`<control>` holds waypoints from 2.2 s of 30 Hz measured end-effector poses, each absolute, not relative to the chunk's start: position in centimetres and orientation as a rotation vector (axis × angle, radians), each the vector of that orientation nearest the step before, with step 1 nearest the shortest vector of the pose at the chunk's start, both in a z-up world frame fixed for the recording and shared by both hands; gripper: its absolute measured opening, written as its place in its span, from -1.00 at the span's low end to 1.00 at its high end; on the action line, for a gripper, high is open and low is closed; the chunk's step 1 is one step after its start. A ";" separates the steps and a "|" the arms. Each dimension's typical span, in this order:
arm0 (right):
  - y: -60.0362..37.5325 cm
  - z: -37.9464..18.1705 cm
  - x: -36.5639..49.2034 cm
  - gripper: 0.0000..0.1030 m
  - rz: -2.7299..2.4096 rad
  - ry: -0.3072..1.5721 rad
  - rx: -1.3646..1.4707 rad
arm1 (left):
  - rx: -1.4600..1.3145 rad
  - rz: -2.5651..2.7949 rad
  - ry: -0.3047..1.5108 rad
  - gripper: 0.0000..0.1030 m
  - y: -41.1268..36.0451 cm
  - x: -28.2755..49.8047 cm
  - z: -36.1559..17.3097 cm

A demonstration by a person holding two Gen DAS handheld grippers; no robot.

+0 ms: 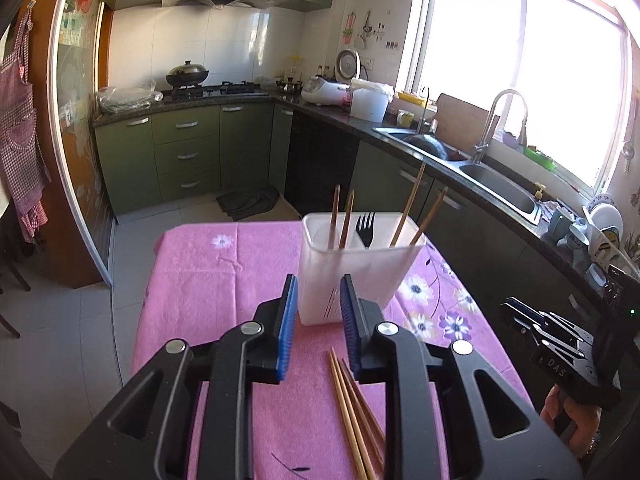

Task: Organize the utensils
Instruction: 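Move both open grippers back over the remaining chopsticks, then close the left gripper on a chopstick while the right gripper grasps another chopstick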

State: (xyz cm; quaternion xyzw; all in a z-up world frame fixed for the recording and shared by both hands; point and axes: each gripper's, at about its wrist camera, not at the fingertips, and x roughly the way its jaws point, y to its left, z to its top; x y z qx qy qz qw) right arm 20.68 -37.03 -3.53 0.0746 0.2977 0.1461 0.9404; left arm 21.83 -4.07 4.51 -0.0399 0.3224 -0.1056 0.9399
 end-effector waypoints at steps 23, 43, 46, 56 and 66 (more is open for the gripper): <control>-36.6 -11.1 20.6 -0.61 0.307 0.784 0.173 | -0.028 -0.199 1.133 -0.59 -9.5 24.3 -12.2; -36.6 -11.9 21.0 -0.44 0.313 0.812 0.174 | 0.012 -0.177 1.142 -0.84 -10.3 25.9 -13.0; -36.5 -12.0 21.1 -0.44 0.313 0.815 0.176 | -0.008 -0.179 1.132 -0.85 -9.7 25.7 -12.8; -34.1 -12.6 21.8 -0.38 0.354 0.857 0.128 | -0.007 -0.195 1.002 -0.85 -8.5 22.4 -9.3; -30.5 -13.7 23.5 -0.38 0.477 0.949 0.122 | -0.027 -0.203 0.844 -0.85 -5.9 18.6 -4.7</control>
